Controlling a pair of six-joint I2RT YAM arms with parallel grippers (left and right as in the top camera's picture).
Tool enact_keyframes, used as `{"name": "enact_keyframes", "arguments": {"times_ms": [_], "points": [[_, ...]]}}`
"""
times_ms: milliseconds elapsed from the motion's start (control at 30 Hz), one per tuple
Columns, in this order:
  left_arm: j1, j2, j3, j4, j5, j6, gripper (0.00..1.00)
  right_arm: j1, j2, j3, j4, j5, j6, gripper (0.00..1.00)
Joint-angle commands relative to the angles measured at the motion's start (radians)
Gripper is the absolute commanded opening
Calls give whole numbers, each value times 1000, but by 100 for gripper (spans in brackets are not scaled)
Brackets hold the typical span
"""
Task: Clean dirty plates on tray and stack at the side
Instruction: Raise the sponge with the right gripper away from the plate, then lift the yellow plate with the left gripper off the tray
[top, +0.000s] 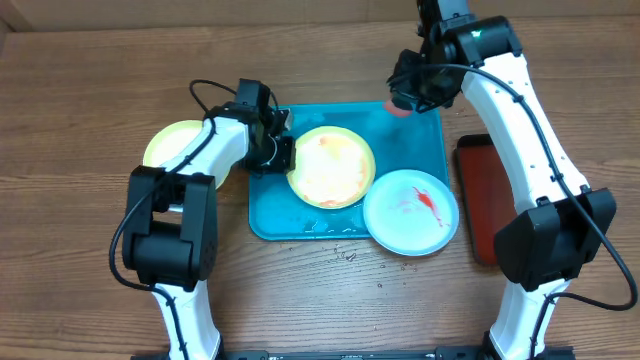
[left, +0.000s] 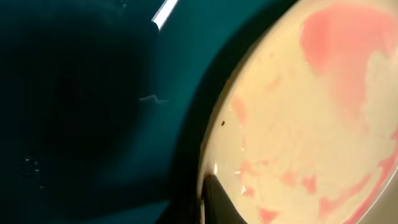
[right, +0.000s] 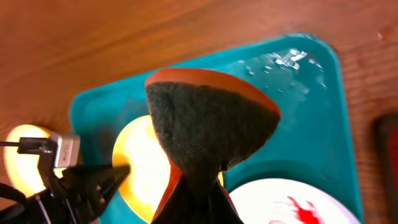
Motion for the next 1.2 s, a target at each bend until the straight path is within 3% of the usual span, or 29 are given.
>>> {"name": "enact_keyframes", "arguments": {"times_ms": [0,267,733,933,1167], "points": [[-12,90,-34,-5,-51,-16,4,-2,-2,9,-3,7,-10,4],[26,37,18,-38,-152,-20,4,-7,-2,9,-14,7,-33,4],[15,-286,177,-148,-444,68,4,-57,-2,9,-40,6,-36,4],[-81,-384,177,-150,-700,79,4,-95,-2,9,-57,6,-36,4],[-256,-390,175,-142,-1133,73,4,-102,-2,9,-60,6,-36,4]]}}
